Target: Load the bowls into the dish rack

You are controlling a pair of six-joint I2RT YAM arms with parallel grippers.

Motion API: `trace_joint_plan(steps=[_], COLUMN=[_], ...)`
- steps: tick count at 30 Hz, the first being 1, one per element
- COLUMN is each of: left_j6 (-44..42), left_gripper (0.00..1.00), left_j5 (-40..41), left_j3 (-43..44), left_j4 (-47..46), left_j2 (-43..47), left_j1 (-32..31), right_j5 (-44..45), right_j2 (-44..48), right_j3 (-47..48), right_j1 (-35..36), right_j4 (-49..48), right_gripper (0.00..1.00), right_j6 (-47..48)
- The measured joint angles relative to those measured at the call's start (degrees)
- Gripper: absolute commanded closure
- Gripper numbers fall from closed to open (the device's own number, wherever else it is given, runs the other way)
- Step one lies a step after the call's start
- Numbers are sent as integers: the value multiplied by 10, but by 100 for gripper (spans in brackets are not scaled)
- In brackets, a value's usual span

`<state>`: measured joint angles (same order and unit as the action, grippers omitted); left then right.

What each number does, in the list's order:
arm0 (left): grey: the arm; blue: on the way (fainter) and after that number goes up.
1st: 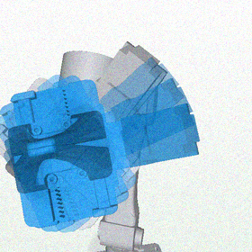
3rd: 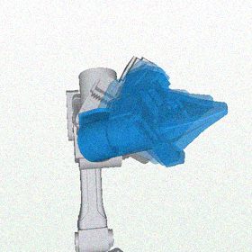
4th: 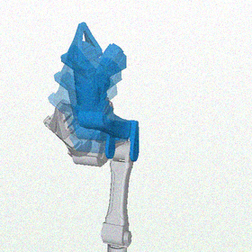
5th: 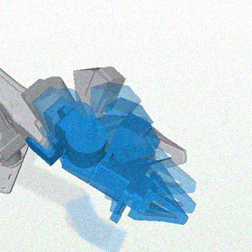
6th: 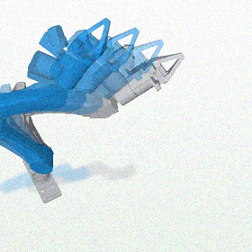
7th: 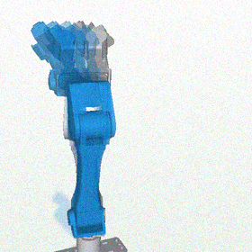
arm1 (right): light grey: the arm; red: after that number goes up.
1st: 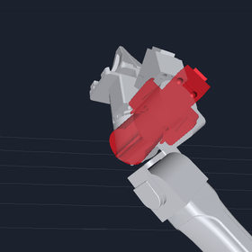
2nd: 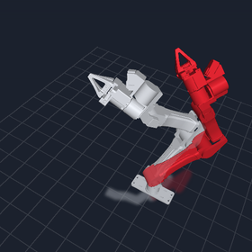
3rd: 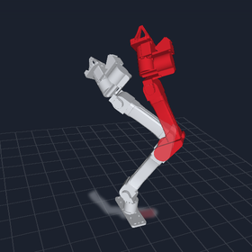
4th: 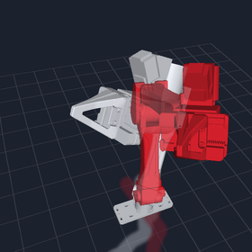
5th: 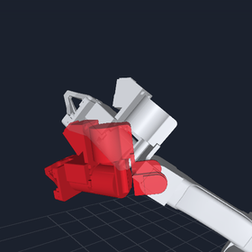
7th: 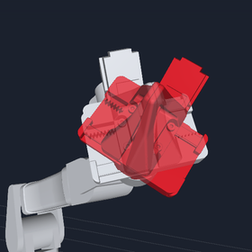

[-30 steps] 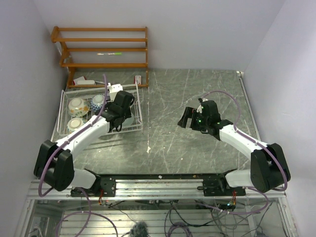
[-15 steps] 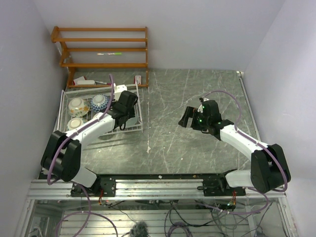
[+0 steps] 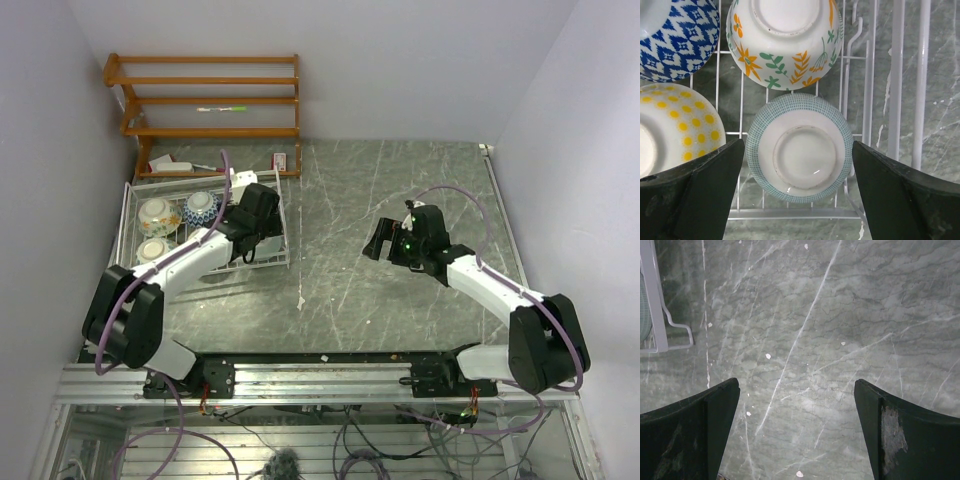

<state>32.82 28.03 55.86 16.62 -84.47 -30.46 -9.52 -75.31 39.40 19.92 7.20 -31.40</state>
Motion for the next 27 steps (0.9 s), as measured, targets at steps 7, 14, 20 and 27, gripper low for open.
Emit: trace_joint_plan(steps=[7,14,20,27], left_j6=[-1,-5,-9,-23], left_gripper=[1,1,1,1], left_j5=[-5,-17,-19,-19], left_j3=[1,26,36,33], left_j4=[10,45,80,111], left_j2=[42,120,184,250], left_j1=[0,0,0,0], right_j5=[0,6,18,38], right_j2=[13,28,45,71], right_j3=[-1,-1,0,7], right_j1=[0,-1,-1,-1], right_j4=[2,13,30,48], right_gripper=[0,0,0,0], right_j6=[0,5,12,24])
